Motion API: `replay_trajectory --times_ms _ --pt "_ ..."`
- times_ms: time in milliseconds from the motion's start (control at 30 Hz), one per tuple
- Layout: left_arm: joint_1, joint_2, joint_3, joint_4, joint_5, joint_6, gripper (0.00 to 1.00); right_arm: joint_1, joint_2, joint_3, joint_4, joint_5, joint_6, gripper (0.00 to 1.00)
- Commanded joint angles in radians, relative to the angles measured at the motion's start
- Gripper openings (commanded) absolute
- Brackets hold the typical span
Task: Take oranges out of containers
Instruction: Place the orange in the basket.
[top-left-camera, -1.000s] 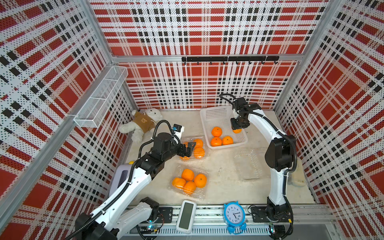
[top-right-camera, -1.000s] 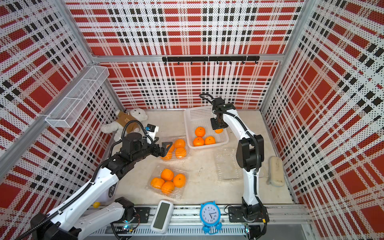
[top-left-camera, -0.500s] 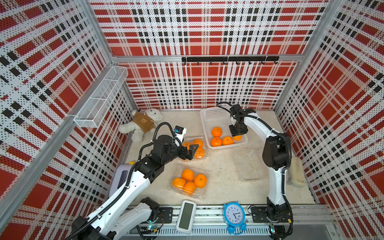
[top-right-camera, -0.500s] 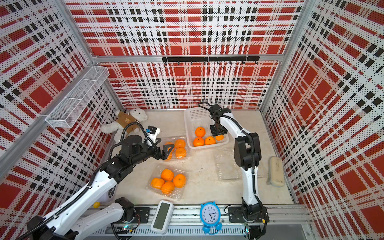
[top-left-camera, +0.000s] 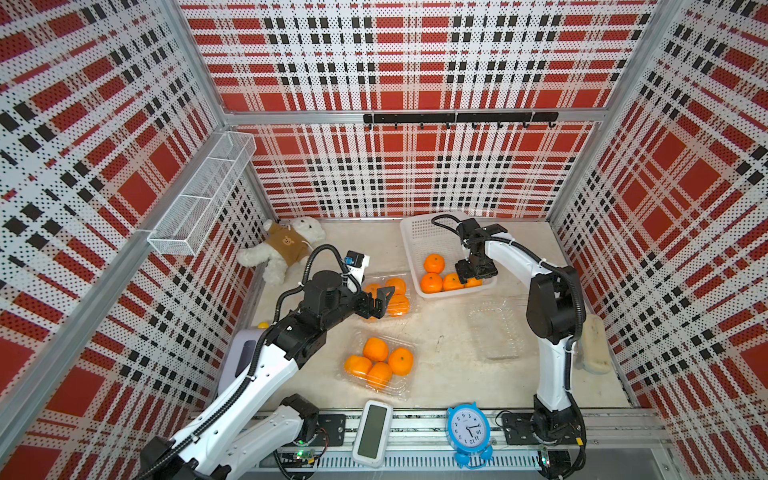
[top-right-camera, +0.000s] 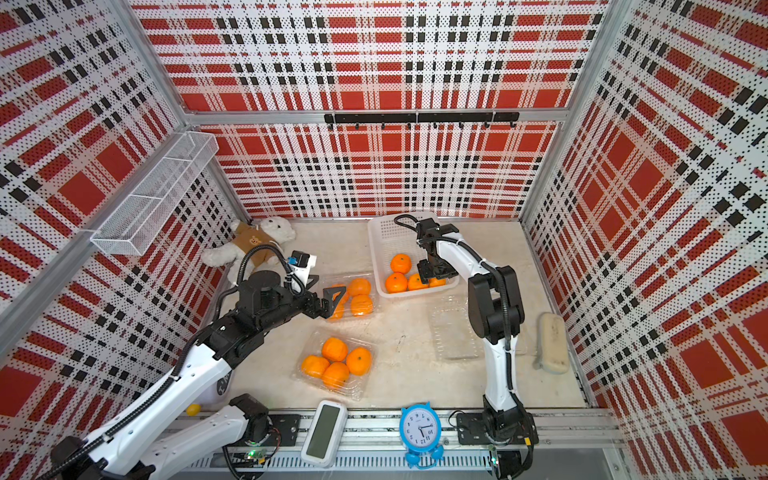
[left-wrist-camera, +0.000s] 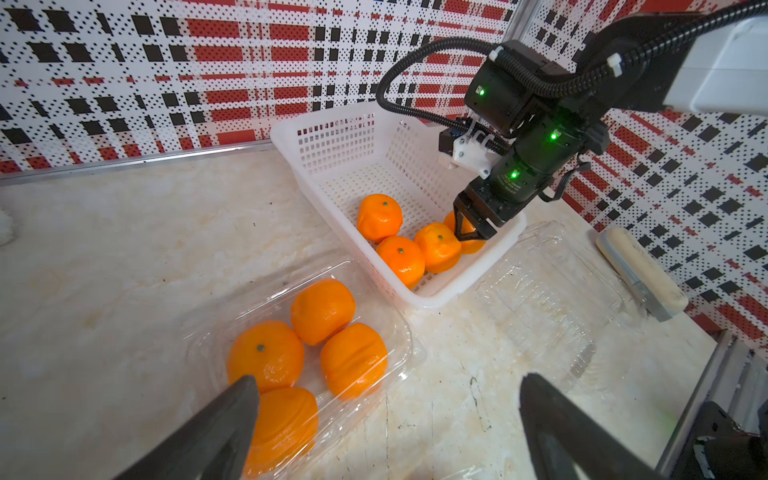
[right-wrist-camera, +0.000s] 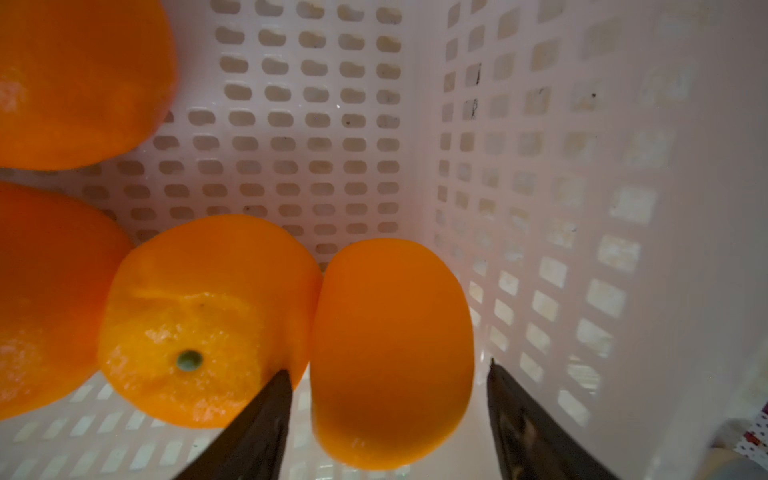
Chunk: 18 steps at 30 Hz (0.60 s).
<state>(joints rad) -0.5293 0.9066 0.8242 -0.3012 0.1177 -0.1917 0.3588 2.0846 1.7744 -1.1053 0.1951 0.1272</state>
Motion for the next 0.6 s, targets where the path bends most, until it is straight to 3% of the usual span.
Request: replay_trajectory --times_ms 0,200,400,567 --pt "-0.003 -0.038 -0.014 -0.044 -0.059 0.005 1.00 0.006 -0.062 0.031 -0.036 0.047 0.008 0.84" --pt "0.002 -0.094 -0.033 -0.131 -0.170 -0.080 0.99 0.006 -0.145 0.047 -0.071 0.055 0.017 0.89" --pt "0.069 -0.138 -0.032 -0.356 -0.314 -0.370 0.99 0.042 -0.311 -0.012 -0.042 0.045 0.008 0.90" --pt "0.130 -0.229 -0.109 -0.488 -0.253 -0.557 0.94 0.171 -0.509 -0.173 0.108 0.079 -0.079 0.89"
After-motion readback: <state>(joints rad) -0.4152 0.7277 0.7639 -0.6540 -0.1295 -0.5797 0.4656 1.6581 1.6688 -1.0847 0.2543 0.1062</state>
